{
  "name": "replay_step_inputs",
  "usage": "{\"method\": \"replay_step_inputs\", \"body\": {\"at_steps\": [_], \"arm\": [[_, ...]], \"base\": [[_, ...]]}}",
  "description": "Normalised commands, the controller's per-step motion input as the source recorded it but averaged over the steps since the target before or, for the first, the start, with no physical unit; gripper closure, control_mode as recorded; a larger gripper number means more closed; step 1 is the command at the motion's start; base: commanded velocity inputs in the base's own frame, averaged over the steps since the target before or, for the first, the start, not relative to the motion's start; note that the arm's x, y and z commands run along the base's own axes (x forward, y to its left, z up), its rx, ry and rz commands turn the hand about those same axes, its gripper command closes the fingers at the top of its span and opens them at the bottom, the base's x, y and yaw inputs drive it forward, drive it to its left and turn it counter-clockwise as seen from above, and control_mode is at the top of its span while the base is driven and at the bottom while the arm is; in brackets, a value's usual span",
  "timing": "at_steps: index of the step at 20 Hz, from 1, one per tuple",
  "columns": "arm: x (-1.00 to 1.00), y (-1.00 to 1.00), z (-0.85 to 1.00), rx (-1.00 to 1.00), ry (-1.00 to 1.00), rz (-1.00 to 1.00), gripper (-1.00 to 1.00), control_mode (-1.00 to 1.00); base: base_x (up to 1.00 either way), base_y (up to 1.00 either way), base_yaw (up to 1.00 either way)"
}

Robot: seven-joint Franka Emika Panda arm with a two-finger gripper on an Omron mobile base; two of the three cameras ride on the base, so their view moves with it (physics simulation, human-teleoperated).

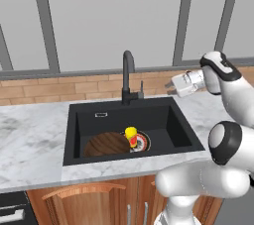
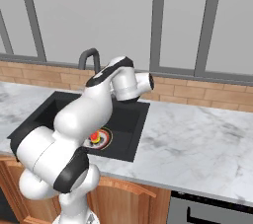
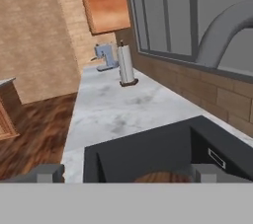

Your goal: Pick the cup and bowl and place them in the sink. Then turn on the water.

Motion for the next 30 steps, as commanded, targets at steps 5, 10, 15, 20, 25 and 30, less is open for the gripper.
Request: {"method": "replay_step_inputs", "body": {"at_steps": [5,10,15,20,25,30], "arm": [[0.25,-0.01,-0.16,0.00,0.00,0.02,-1.00,-1.00],[0.22,0.00,-0.15,0.00,-0.04,0.07,-1.00,-1.00],[0.19,0.00,-0.06,0.00,-0.06,0.09,-1.00,-1.00],[0.24,0.00,0.00,0.00,-0.01,0.02,-1.00,-1.00],[0.23,0.00,-0.03,0.00,0.00,0.00,-1.00,-1.00],[0.12,0.04,-0.16,0.00,0.00,0.00,-1.00,-1.00]], "base": [[0.00,0.00,0.00],[0.00,0.00,0.00],[0.00,0.00,0.00],[0.00,0.00,0.00],[0.00,0.00,0.00],[0.00,0.00,0.00]]}}
